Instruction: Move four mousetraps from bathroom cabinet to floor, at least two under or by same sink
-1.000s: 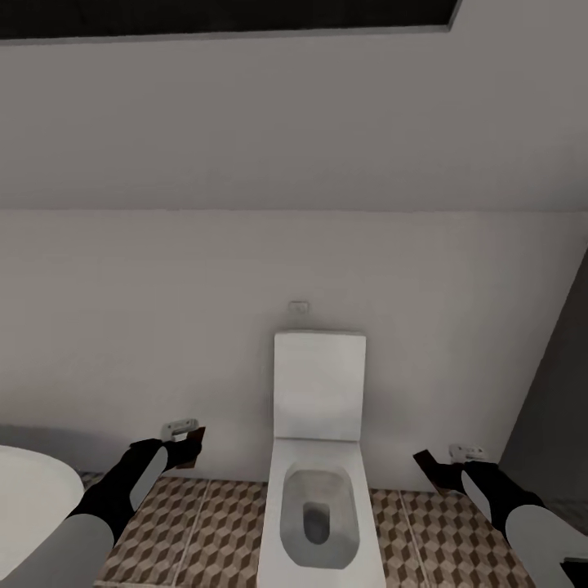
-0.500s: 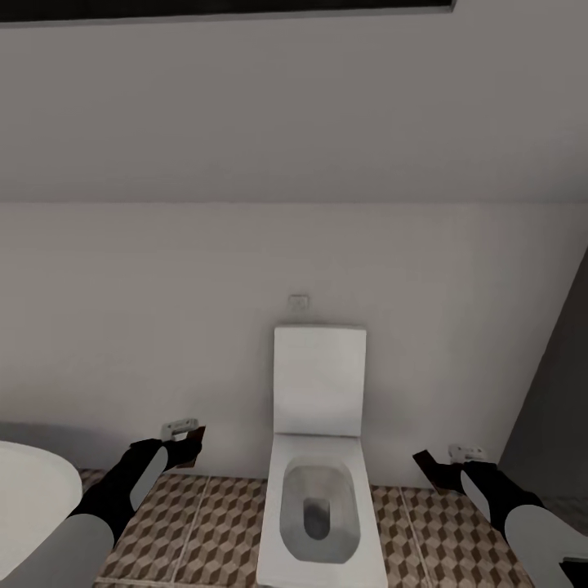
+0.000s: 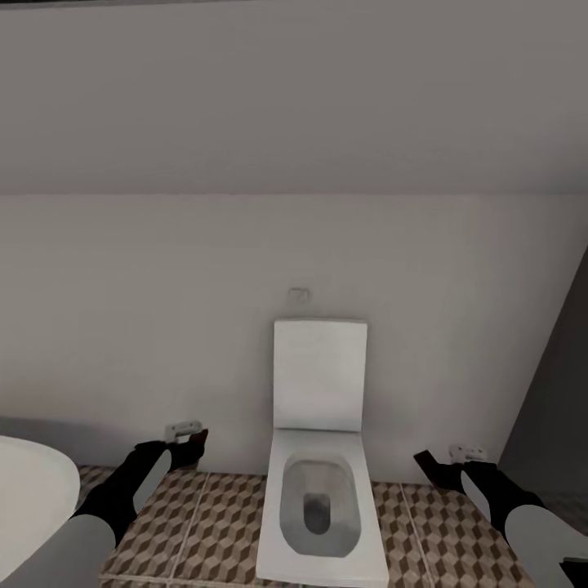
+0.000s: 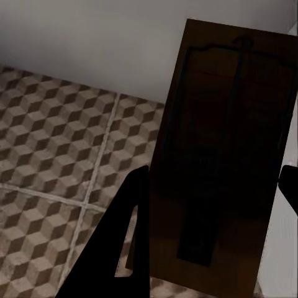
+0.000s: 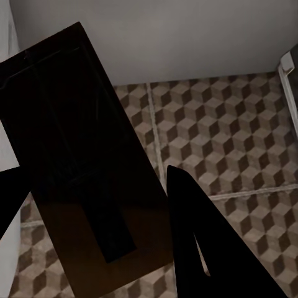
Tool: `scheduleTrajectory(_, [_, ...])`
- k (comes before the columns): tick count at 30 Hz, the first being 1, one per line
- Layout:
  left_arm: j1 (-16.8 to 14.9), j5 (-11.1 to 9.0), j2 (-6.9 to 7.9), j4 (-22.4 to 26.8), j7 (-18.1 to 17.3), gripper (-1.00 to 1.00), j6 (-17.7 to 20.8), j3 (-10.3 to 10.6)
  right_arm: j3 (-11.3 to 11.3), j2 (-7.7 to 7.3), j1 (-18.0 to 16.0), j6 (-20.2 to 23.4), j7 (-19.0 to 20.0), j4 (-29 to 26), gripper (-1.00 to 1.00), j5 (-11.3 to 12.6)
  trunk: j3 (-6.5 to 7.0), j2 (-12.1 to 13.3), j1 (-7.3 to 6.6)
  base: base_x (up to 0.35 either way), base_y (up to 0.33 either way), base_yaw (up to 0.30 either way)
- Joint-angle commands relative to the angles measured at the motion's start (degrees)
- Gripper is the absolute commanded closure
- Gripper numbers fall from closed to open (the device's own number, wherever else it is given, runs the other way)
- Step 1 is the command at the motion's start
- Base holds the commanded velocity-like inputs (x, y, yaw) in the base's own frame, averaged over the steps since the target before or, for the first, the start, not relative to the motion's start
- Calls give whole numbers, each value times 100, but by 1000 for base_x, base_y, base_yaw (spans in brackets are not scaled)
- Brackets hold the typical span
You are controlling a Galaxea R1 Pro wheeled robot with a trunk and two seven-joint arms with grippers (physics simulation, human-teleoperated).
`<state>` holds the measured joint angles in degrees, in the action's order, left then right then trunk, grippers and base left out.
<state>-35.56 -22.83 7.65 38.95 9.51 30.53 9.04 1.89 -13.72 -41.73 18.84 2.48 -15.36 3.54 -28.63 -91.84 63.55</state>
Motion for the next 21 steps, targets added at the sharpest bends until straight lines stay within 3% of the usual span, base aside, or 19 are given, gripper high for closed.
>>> scheduleTrajectory(1, [-4,-55,9,-3,51,100,16,131,22,0,0,32,33,-11,100,46,-25,-45,22,0,0,0])
scheduleTrajectory(4, [-4,-54,9,-23,51,100,14,223,29,1,0,24,34,-11,100,50,-79,-165,88,0,0,0])
scheduleTrajectory(21, [-4,-54,9,-28,51,100,14,230,31,1,2,21,33,-11,100,50,-384,-847,462,0,0,0])
